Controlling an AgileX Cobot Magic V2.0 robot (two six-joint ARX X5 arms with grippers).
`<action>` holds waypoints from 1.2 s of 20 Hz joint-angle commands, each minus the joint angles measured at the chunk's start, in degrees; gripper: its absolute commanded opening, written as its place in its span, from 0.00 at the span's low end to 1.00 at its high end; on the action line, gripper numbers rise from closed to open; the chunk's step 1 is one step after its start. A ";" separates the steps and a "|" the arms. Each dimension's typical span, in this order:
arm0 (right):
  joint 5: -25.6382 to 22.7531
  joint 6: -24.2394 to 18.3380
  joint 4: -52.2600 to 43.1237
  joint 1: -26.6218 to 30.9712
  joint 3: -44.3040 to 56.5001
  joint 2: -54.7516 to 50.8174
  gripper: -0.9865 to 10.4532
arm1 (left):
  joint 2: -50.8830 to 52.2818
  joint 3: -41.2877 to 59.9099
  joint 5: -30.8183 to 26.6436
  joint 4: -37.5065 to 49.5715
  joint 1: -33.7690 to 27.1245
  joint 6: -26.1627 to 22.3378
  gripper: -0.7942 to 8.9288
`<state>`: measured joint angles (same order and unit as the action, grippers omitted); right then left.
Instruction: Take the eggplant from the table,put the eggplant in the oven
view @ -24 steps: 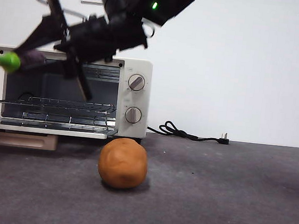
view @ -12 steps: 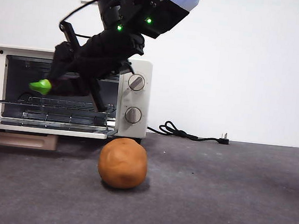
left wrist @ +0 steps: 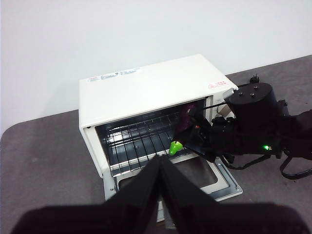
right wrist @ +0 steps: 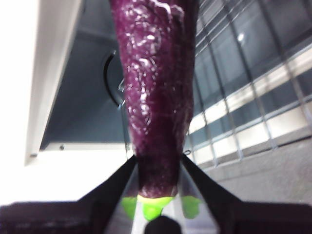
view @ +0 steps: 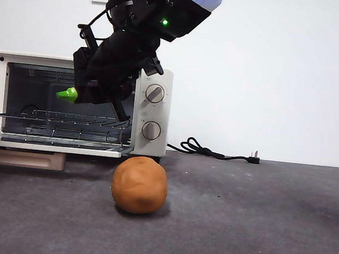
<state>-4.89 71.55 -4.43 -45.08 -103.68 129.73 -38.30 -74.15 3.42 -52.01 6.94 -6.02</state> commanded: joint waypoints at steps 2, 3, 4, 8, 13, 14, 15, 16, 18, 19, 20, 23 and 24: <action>-1.36 -2.27 -1.57 0.20 -0.22 0.44 0.37 | 0.11 0.46 0.00 0.20 0.28 -0.66 0.08; -1.36 -3.32 -1.66 0.20 -0.22 0.44 0.37 | 0.11 0.46 0.00 0.22 0.28 -0.63 0.08; -1.36 -3.98 -1.79 0.20 -0.22 0.44 0.37 | 0.11 0.46 0.00 0.20 0.28 -0.63 0.08; -0.46 -4.33 -3.04 0.20 -0.22 0.44 0.37 | 0.11 0.46 0.00 -0.68 0.28 -0.63 0.08; 3.04 -4.72 -3.26 0.20 -0.22 0.42 0.37 | 0.11 0.46 -0.02 -0.79 0.39 -0.66 0.08; 4.26 -5.70 -3.26 0.20 -0.22 0.35 0.37 | 0.11 0.46 -0.02 -0.70 0.70 -0.66 0.08; 5.16 -6.64 -3.23 0.20 -0.22 0.04 0.37 | 0.09 0.46 -0.02 -0.68 1.09 -0.68 0.08; 5.35 -7.30 -3.23 0.09 -0.22 -0.26 0.37 | 0.09 0.46 -0.04 -0.68 1.49 -0.81 0.08; 5.53 -7.54 -3.19 0.00 -0.22 -1.07 0.37 | 0.09 0.46 -0.59 -0.68 2.16 -1.27 0.08; 5.55 -7.58 -3.10 -0.13 -0.22 -1.53 0.37 | 0.09 0.46 -0.70 -0.68 2.29 -1.36 0.08; 5.64 -8.09 -2.97 -0.13 -0.22 -2.08 0.37 | 0.09 0.46 -0.70 -0.68 2.29 -1.49 0.08; 7.04 -12.15 -2.56 -0.17 -0.22 -4.20 0.37 | 0.07 0.46 -0.68 -0.59 2.29 -1.49 0.08; 7.06 -13.20 -1.90 -0.17 -0.22 -5.05 0.37 | 0.07 0.46 -0.66 -0.57 2.29 -1.49 0.08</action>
<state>2.00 60.53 -5.98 -45.04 -103.81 125.08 -38.30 -74.15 2.94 -52.95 9.08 -6.74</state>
